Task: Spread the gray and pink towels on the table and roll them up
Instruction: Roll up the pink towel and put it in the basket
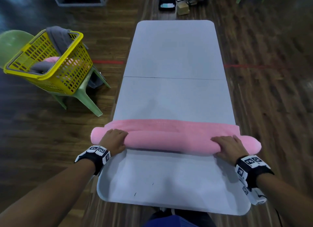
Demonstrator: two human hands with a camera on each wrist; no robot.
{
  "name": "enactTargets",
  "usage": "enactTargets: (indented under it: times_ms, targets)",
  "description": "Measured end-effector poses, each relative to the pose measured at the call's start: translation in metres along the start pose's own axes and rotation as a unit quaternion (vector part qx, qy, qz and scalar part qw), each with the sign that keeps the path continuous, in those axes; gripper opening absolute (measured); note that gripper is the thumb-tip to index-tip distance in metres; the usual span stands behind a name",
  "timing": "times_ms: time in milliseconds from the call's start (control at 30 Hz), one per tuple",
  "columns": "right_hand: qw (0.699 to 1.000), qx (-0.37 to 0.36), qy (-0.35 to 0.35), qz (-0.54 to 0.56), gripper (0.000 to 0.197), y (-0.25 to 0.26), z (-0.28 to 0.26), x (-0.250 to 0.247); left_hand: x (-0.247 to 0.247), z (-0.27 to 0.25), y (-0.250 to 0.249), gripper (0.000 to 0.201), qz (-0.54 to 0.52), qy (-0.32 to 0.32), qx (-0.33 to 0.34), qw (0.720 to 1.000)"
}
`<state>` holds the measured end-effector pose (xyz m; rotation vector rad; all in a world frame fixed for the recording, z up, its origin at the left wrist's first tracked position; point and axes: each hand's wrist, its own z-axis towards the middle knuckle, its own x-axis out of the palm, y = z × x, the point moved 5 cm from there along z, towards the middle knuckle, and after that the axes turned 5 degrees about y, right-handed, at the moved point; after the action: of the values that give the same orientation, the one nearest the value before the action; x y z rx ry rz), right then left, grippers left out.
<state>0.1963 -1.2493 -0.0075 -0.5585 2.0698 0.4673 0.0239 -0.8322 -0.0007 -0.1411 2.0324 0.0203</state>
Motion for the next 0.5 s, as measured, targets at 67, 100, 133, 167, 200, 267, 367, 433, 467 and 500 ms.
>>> enactTargets:
  times_ms: [67,100,133,167,200,267,367,433,467,500]
  targets:
    - [0.999,-0.006,0.037,-0.002,0.062,-0.003,0.004,-0.007,-0.002,0.003,0.001,0.044,-0.006,0.03,0.002,1.0]
    - [0.999,-0.002,0.049,0.013,0.062,-0.004,0.007,-0.013,-0.006,0.006,0.002,0.042,-0.022,0.042,-0.006,0.999]
    - [0.999,0.009,0.041,0.026,0.061,-0.007,0.012,-0.019,-0.009,0.009,0.005,0.041,-0.036,0.039,-0.012,0.999]
    - [0.999,0.02,0.015,0.034,0.061,-0.01,0.016,-0.027,-0.014,0.012,0.008,0.042,-0.036,0.011,-0.021,0.999]
    - [0.999,0.032,-0.015,0.041,0.06,-0.013,0.02,-0.031,-0.017,0.015,0.012,0.046,-0.034,-0.024,-0.037,0.998]
    - [0.997,0.05,-0.028,0.055,0.059,-0.016,0.023,-0.03,-0.016,0.016,0.02,0.056,-0.048,-0.037,-0.078,0.995]
    - [0.998,0.052,0.016,0.032,0.075,-0.016,0.017,-0.015,-0.011,0.013,0.015,0.055,-0.039,0.012,-0.081,0.996]
    - [0.998,0.055,0.002,0.018,0.069,-0.007,0.013,-0.013,-0.009,0.009,0.006,0.038,-0.037,0.014,-0.086,0.996]
    - [0.998,0.063,-0.01,0.019,0.063,-0.002,0.011,-0.014,-0.008,0.008,0.0,0.033,-0.048,0.012,-0.101,0.994]
    - [0.997,0.069,-0.012,0.035,0.057,0.007,0.011,-0.016,-0.007,0.007,-0.007,0.032,-0.067,0.014,-0.13,0.989]
